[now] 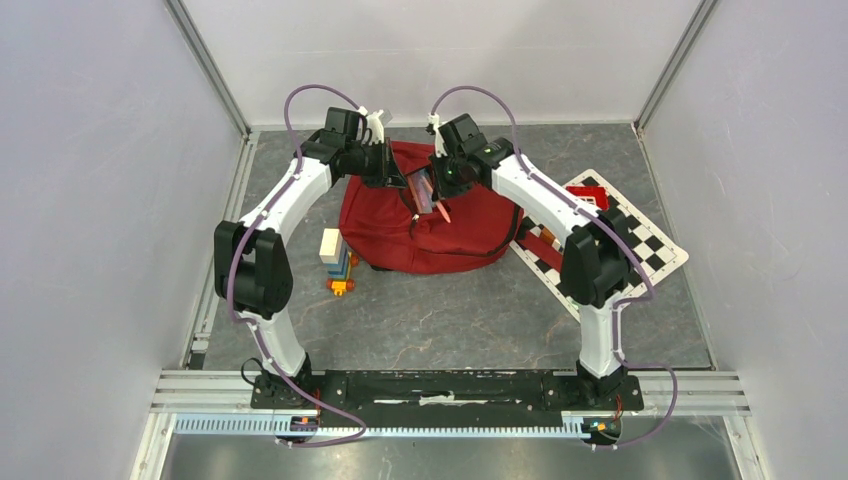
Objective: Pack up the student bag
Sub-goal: Place the stationery in the student bag.
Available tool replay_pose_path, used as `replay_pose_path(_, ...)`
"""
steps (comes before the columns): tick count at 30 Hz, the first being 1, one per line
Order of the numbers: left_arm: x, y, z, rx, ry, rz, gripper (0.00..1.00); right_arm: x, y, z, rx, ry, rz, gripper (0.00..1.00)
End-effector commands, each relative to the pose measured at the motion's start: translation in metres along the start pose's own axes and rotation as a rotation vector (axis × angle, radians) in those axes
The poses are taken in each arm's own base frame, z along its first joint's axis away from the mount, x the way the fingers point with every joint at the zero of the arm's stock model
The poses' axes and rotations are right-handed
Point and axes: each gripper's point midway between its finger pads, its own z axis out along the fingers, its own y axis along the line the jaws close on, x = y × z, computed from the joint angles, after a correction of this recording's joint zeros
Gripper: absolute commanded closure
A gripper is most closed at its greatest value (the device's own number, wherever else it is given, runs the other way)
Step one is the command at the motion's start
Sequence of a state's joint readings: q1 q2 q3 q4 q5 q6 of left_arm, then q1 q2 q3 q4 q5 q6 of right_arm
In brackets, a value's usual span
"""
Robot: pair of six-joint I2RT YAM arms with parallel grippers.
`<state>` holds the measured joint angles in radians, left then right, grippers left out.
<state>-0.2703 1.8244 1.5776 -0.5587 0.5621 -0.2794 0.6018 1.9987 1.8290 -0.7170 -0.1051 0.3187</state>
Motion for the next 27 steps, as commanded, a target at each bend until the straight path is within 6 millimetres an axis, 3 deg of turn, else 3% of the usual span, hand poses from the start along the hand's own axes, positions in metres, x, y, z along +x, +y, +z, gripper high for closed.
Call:
replay_pose_path(1,-0.014,-0.019,-0.01,0.068,-0.034,0.011,0.94,-0.037,0.011,0.014,-0.038,-0.09,0.029,1.0)
replay_pose_path(4,-0.013,-0.02,-0.009,0.08,-0.027,0.008,0.94,-0.057,0.022,0.025,-0.085,-0.157,0.077,1.0)
replay_pose_path(9,-0.014,-0.023,-0.01,0.09,-0.026,0.009,0.94,-0.071,0.028,0.049,-0.13,-0.222,0.126,1.0)
replay_pose_path(15,-0.009,-0.021,-0.008,0.092,-0.012,0.002,0.94,-0.086,0.027,0.057,-0.126,-0.291,0.133,0.99)
replay_pose_path(21,-0.011,-0.022,-0.008,0.094,-0.019,0.003,0.93,-0.089,0.021,0.048,-0.091,-0.327,0.103,0.8)
replay_pose_path(25,-0.014,-0.024,-0.01,0.095,-0.036,0.011,0.79,-0.094,0.019,0.032,-0.076,-0.375,0.074,0.7)
replay_pose_path(27,-0.017,-0.025,-0.013,0.094,-0.046,0.019,0.64,-0.1,0.019,0.021,-0.068,-0.401,0.045,0.66)
